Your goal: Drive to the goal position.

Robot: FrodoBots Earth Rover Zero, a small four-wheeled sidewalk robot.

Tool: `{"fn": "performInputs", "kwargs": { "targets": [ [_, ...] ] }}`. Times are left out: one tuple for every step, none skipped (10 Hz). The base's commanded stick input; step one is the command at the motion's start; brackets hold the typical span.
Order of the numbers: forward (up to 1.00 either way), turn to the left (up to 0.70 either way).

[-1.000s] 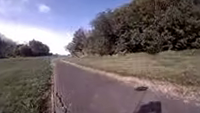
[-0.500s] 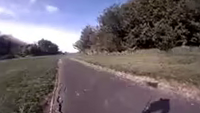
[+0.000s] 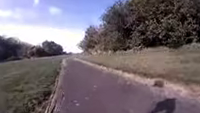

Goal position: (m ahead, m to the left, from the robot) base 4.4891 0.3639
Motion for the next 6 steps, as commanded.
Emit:
{"fn": "performInputs", "kwargs": {
  "targets": [
    [0.70, 0.00],
    [0.70, 0.00],
    [0.70, 0.00],
    [0.70, 0.00],
    [0.70, 0.02],
    [0.70, 0.14]
  ]
}}
